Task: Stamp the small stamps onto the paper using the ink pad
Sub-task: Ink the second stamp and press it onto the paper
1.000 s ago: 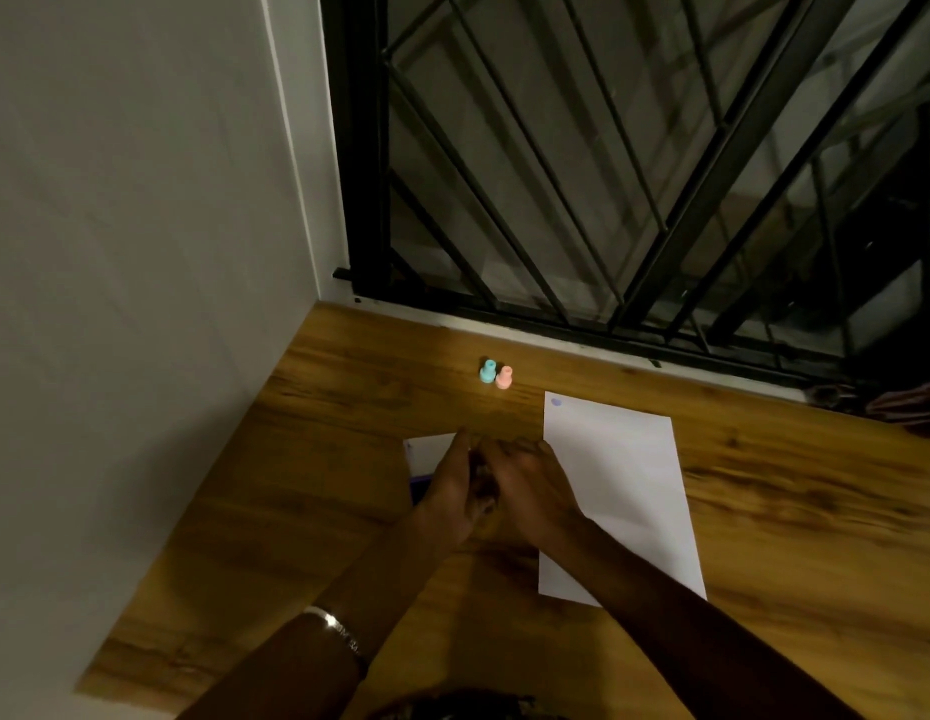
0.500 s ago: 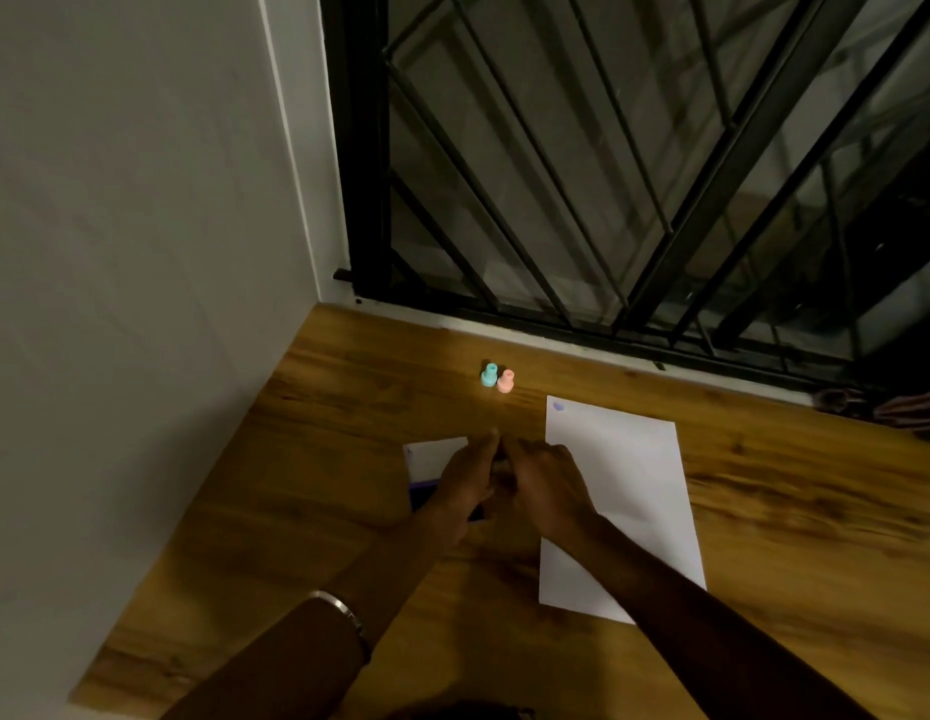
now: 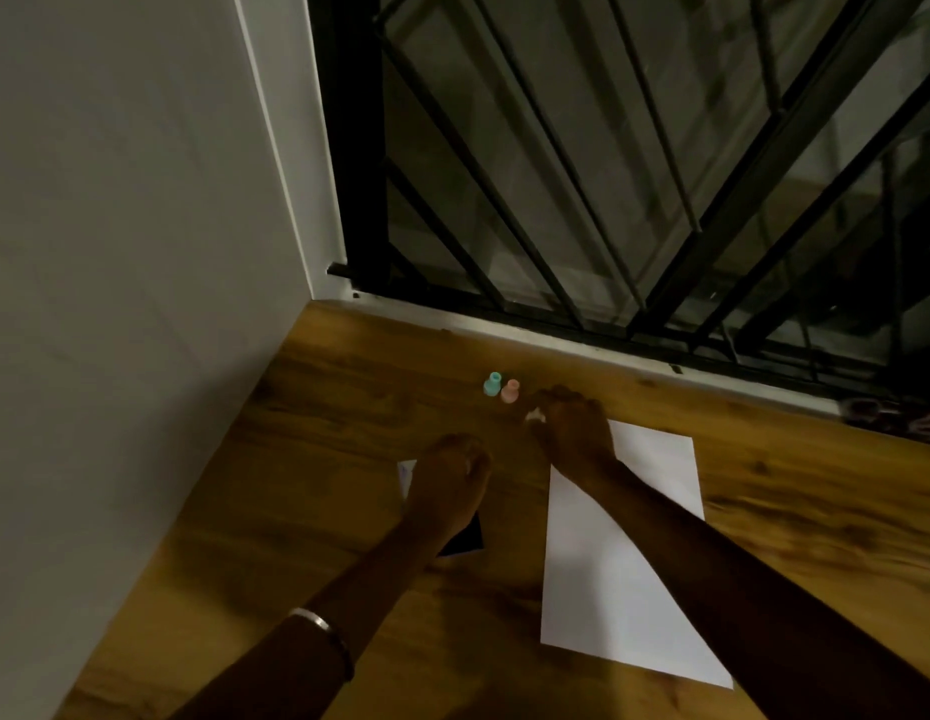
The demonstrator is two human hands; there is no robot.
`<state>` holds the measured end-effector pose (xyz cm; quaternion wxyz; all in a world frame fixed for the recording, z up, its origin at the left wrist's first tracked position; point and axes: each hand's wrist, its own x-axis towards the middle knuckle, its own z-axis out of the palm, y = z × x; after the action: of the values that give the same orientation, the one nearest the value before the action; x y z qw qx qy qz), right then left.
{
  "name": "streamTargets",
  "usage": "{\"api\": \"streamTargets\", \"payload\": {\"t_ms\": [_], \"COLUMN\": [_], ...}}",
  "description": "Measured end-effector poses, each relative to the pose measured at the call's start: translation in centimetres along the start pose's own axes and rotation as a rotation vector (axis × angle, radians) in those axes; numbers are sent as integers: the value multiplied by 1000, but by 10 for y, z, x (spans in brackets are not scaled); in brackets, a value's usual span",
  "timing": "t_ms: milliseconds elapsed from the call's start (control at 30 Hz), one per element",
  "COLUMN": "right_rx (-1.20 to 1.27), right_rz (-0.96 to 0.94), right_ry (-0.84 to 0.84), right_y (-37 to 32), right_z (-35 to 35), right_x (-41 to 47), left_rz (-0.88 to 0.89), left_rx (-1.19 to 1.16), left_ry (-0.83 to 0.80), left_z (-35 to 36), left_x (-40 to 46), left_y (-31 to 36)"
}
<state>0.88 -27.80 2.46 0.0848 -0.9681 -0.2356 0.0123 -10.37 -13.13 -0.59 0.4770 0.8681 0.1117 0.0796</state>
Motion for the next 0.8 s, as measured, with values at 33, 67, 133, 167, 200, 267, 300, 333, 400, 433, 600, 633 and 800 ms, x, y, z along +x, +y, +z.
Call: {"api": "streamTargets", "payload": {"t_ms": [33, 67, 133, 167, 200, 267, 300, 333, 400, 433, 600, 633, 800], "right_rx": [7, 14, 30, 31, 18, -29, -39, -34, -3, 8, 18, 12, 15], "right_rz": [4, 3, -3, -3, -1, 12, 18, 23, 29, 27, 8, 3, -42], "right_ry": [-7, -7, -3, -8, -19, -46, -53, -59, -69, -69, -17, 14, 63], "right_y": [2, 3, 5, 6, 7, 10, 11, 12, 12, 13, 18, 18, 9], "right_z": [2, 4, 7, 9, 11, 16, 18, 20, 22, 23, 27, 28, 27], "right_x": [5, 10, 19, 23, 27, 35, 38, 41, 45, 46, 44, 44, 47], "left_rz": [25, 39, 49, 52, 56, 65, 71, 78, 77, 70, 62, 62, 46], "left_rx": [16, 27, 48, 60, 67, 55, 43, 35, 36, 32, -12, -20, -26], "left_ry": [-11, -17, -9, 1, 12, 30, 37, 43, 48, 51, 96, 99, 99], "left_z": [1, 3, 6, 7, 8, 10, 10, 11, 12, 13, 15, 14, 13], "left_x": [3, 6, 11, 14, 16, 19, 20, 21, 22, 22, 23, 23, 22], "left_y": [1, 1, 1, 1, 1, -1, -2, -3, -5, -6, -8, -8, -13]}}
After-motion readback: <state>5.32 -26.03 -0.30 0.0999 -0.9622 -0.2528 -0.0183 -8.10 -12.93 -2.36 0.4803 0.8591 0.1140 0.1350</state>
